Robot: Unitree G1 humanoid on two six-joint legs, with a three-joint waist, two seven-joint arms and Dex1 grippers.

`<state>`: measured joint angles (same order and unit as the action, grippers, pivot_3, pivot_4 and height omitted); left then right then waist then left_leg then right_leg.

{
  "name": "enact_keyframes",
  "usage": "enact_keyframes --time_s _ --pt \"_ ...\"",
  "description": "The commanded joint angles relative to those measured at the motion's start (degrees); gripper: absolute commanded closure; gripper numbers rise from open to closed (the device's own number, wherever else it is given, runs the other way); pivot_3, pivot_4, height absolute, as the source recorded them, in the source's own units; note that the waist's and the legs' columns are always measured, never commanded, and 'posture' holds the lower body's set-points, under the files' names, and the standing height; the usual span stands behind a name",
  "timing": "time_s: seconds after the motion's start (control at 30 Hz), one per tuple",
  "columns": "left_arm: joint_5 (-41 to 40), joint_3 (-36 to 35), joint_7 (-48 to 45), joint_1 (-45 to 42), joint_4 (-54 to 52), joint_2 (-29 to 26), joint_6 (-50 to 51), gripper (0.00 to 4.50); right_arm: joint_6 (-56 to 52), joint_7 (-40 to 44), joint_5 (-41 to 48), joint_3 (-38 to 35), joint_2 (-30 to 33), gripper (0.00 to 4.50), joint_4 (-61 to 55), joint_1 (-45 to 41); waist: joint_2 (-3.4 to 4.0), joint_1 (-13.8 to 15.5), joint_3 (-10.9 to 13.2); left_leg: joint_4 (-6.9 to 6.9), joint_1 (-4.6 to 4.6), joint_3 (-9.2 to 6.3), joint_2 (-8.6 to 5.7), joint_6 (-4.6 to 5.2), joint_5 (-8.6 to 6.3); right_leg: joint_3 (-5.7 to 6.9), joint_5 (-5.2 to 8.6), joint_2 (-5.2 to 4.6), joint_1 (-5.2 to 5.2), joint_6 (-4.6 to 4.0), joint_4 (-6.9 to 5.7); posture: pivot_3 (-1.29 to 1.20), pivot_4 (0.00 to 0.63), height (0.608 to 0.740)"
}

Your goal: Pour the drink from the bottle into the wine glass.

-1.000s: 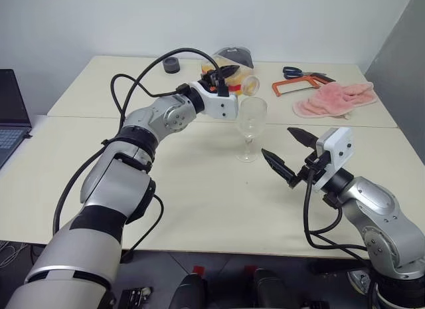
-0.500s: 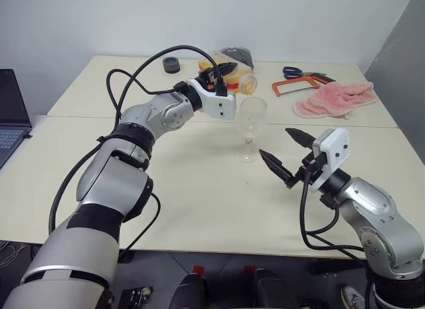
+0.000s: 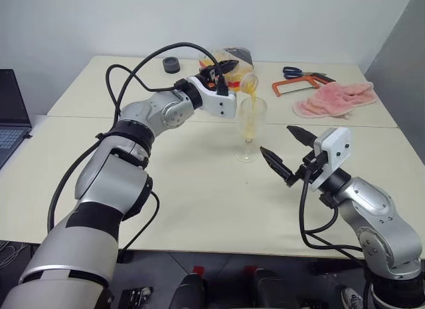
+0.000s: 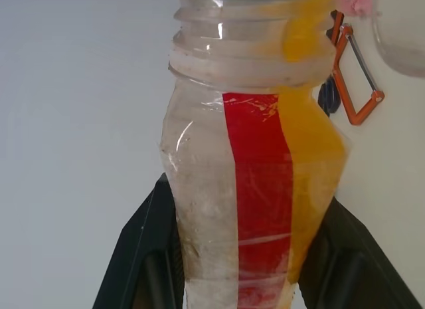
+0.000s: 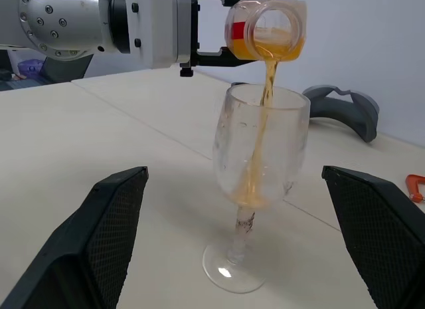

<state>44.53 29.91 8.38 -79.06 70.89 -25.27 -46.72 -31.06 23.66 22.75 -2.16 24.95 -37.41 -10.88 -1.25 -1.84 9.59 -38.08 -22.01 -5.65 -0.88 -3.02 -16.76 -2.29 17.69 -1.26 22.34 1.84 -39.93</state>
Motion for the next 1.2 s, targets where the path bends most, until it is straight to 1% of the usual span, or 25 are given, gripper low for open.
enact_keyframes --time_s 0.03,1.2 --pt "0.1 -0.1 1.7 -2.7 -0.5 -1.0 0.0 2.81 1.7 -0.2 -0.2 -0.5 -0.2 0.00 -0.9 -0.2 0.00 0.0 0.0 0.00 0.00 0.00 0.00 0.00 0.00 0.00 0.00 0.00 0.00 0.00 0.00 0.00 0.150 0.740" --pt "2.3 1.5 4.4 -4.1 0.4 -1.4 0.2 2.81 3.4 -0.8 -2.8 0.7 -2.3 0.00 0.0 0.5 0.00 0.0 0.0 -0.02 0.00 0.01 -0.02 -0.03 0.02 0.00 0.00 -0.02 0.01 0.00 -0.03 0.00 0.150 0.740"
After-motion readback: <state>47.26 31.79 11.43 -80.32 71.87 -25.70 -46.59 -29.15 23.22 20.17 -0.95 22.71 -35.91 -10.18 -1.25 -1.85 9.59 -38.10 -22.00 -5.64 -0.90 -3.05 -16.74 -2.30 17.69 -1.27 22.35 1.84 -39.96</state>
